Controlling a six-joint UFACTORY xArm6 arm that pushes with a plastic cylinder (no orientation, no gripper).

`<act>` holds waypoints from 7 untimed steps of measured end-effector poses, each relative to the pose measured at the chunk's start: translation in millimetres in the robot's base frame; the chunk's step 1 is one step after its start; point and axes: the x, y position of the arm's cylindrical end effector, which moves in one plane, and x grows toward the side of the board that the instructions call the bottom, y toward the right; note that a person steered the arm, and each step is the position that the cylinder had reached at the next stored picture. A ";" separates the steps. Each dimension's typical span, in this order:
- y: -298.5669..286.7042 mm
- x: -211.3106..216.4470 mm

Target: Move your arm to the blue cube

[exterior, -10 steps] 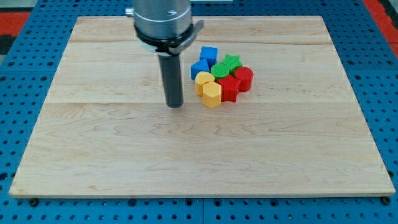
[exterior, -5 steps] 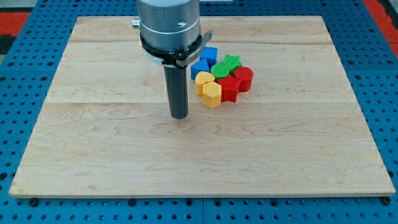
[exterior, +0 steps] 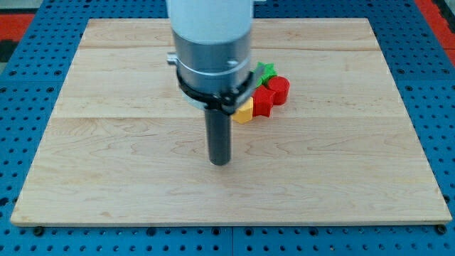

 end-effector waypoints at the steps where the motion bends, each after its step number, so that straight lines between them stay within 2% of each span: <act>1: 32.1 9.1; 2: 52.7 9.1; 3: 132.1 1.1; 4: 175.2 -8.5; 5: 222.6 -39.0; 7: 246.3 -185.7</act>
